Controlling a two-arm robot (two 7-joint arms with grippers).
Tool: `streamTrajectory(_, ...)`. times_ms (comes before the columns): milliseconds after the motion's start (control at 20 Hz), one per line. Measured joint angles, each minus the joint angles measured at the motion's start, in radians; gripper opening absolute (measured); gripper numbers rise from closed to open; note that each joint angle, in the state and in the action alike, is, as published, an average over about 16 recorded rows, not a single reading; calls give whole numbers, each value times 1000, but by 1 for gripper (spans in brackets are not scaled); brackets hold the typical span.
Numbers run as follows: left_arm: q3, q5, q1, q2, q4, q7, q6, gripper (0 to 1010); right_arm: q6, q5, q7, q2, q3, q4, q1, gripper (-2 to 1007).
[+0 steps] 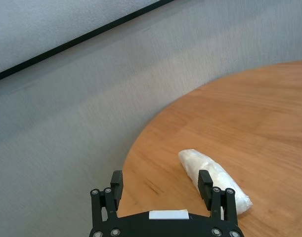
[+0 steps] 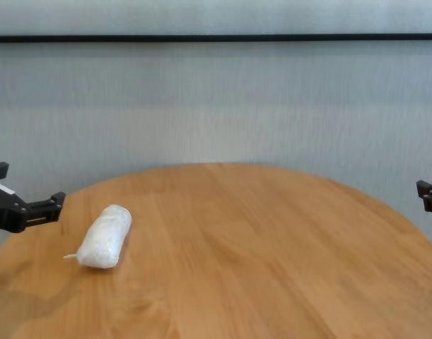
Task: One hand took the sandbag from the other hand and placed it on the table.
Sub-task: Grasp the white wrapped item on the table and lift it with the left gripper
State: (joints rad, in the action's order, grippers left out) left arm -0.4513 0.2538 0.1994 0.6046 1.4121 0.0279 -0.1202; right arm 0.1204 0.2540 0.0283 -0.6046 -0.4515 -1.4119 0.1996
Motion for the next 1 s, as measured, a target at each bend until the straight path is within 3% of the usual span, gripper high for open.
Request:
streamTrajectory(350, 2, 1, 1, 0, 1, -18, 13, 1002, 0, 0, 0, 0, 0, 0, 0, 1002)
streamTrajectory(650, 12, 22, 1, 2, 10, -61, 49, 1002, 0, 0, 0, 0, 0, 0, 0, 1002)
streamTrajectory(800, 21, 40, -2, 4, 25, -84, 89, 1002, 0, 0, 0, 0, 0, 0, 0, 1002)
streamTrajectory(1000, 37, 78, -6, 4, 61, -109, 178, 1002, 0, 0, 0, 0, 0, 0, 0, 1002)
